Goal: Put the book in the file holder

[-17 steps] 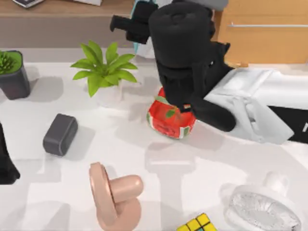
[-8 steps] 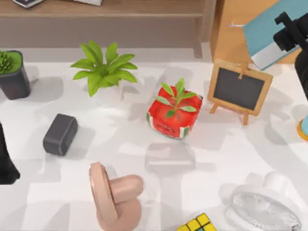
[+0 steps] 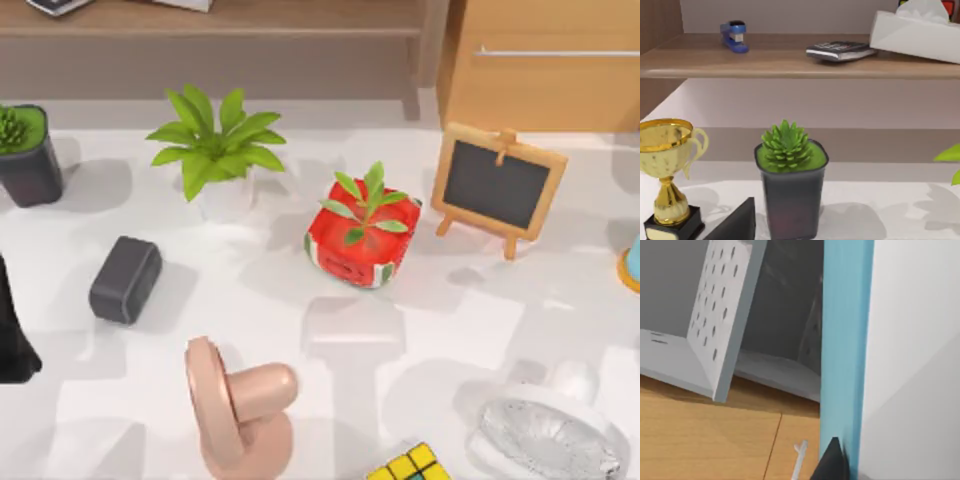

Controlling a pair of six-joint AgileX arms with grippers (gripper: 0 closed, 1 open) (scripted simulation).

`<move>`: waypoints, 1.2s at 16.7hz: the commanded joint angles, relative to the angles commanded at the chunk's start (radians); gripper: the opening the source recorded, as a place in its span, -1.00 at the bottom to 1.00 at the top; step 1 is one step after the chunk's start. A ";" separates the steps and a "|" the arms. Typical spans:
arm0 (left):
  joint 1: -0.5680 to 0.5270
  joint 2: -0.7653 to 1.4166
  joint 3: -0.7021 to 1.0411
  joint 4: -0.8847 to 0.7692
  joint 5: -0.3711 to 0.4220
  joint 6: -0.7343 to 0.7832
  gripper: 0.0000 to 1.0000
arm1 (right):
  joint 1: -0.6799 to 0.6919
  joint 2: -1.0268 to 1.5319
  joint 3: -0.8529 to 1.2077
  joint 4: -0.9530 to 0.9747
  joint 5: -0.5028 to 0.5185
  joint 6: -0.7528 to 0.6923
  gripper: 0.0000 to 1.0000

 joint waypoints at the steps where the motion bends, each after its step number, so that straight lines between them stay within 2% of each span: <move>1: 0.000 0.000 0.000 0.000 0.000 0.000 1.00 | -0.059 0.037 0.019 0.021 -0.066 0.030 -1.00; 7: 0.000 0.000 0.000 0.000 0.000 0.000 1.00 | -0.300 0.289 0.189 0.141 -0.431 0.160 -1.00; 10: 0.000 0.000 0.000 0.000 0.000 0.000 1.00 | -0.348 0.385 0.255 0.179 -0.543 0.189 -1.00; 12: 0.000 0.000 0.000 0.000 0.000 0.000 1.00 | -0.360 0.412 0.272 0.188 -0.571 0.195 -1.00; 20: 0.000 0.000 0.000 0.000 0.000 0.000 1.00 | -0.344 0.431 0.305 0.186 -0.560 0.198 -1.00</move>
